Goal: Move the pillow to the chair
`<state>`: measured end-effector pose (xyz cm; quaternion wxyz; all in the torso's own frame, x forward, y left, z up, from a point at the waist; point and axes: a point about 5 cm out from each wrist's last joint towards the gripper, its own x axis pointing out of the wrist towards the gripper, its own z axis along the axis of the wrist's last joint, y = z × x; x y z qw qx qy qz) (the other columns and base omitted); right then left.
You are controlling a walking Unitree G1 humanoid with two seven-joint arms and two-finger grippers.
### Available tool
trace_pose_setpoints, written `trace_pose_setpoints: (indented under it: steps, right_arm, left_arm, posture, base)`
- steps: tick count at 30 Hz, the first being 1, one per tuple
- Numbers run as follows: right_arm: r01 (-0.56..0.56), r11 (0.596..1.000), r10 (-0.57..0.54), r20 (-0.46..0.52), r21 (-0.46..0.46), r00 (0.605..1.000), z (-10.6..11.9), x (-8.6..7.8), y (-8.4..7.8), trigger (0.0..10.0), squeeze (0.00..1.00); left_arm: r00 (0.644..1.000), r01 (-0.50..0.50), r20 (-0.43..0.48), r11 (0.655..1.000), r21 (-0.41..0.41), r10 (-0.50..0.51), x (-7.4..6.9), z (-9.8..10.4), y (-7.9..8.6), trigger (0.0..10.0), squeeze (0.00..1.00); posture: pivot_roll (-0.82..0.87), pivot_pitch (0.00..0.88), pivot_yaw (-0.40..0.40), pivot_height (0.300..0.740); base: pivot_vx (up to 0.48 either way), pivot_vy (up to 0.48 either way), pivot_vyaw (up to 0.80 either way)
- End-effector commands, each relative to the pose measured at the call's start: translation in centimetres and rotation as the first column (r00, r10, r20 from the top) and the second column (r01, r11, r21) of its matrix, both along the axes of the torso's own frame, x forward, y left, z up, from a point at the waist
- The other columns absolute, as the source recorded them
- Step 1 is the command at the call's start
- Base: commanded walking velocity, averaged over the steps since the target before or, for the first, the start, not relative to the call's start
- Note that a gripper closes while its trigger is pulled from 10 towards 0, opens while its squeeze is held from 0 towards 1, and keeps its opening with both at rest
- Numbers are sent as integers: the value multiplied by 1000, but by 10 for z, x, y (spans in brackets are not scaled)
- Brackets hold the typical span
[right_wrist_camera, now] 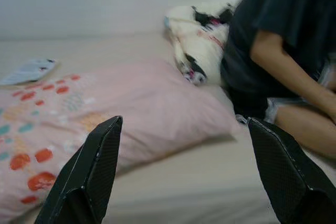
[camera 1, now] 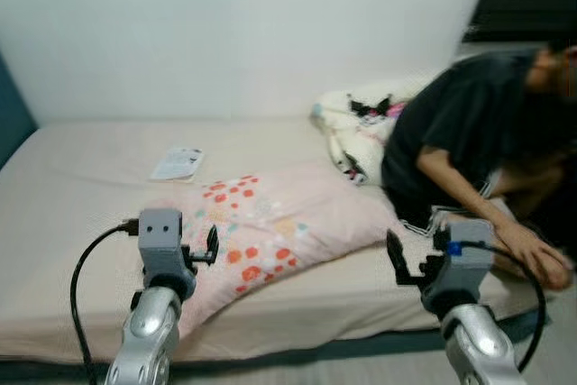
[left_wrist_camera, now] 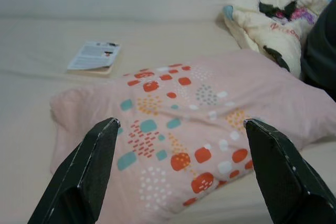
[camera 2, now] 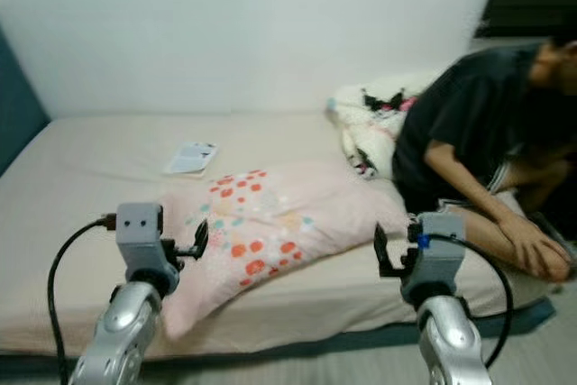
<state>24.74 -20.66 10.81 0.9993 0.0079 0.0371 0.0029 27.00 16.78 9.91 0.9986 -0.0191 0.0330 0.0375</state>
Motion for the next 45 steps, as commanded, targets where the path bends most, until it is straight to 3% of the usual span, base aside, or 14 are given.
trace_pose_setpoints:
  steps: [1, 8, 13, 22, 25, 26, 38, 45]
  right_arm:
    - [3, 1000, -3, 10, 13, 1000, 0, 2, -1, 10000, 0]
    - [-20, 1000, 20, 28, 8, 999, 4, 1, 1, 10000, 0]
    - [-98, 994, 100, 47, -42, 994, 8, 3, 9, 10000, 0]
    - [-62, 998, 62, 29, 4, 998, 6, 5, 5, 10000, 0]
    - [-51, 998, 51, 3, 29, 999, 4, 5, 3, 10000, 0]
    - [-20, 996, 26, -61, 92, 998, -4, 7, 0, 10000, 0]
    - [-31, 989, 42, -73, 142, 996, -5, 8, 0, 10000, 0]
    - [34, 948, -5, -93, 317, 996, -3, 12, -8, 10000, 0]
  left_arm:
    - [1000, -5, -12, 1000, 9, 5, 0, -3, 1, 10000, 0]
    - [999, -28, -16, 1000, -6, 28, 0, -3, 3, 10000, 0]
    - [999, -45, -22, 999, -19, 45, 1, -2, 5, 10000, 0]
    - [999, -41, -18, 999, -21, 41, 2, 0, 5, 10000, 0]
    - [999, -41, -20, 999, -16, 41, 2, 0, 5, 10000, 0]
    - [999, -39, -19, 999, -12, 39, 3, 1, 4, 10000, 0]
    - [999, -45, -21, 999, -17, 44, 3, 1, 5, 10000, 0]
    - [998, -65, -4, 998, -21, 64, 9, 7, 13, 10000, 0]
  posture:
    - [-82, 0, -4, 740]
    - [-85, 0, 2, 740]
    - [-83, 0, 2, 740]
    - [-85, 0, 8, 740]
    - [-86, 0, 9, 740]
    - [-85, 2, 8, 730]
    - [-84, 4, 9, 700]
    - [-86, 15, 4, 670]
  base:
    - [0, 0, 0]
    - [257, 0, 0]
    - [326, 0, 476]
    - [323, 0, 176]
    - [0, 0, 0]
    - [0, 0, 0]
    - [0, 0, 0]
    - [0, 0, 0]
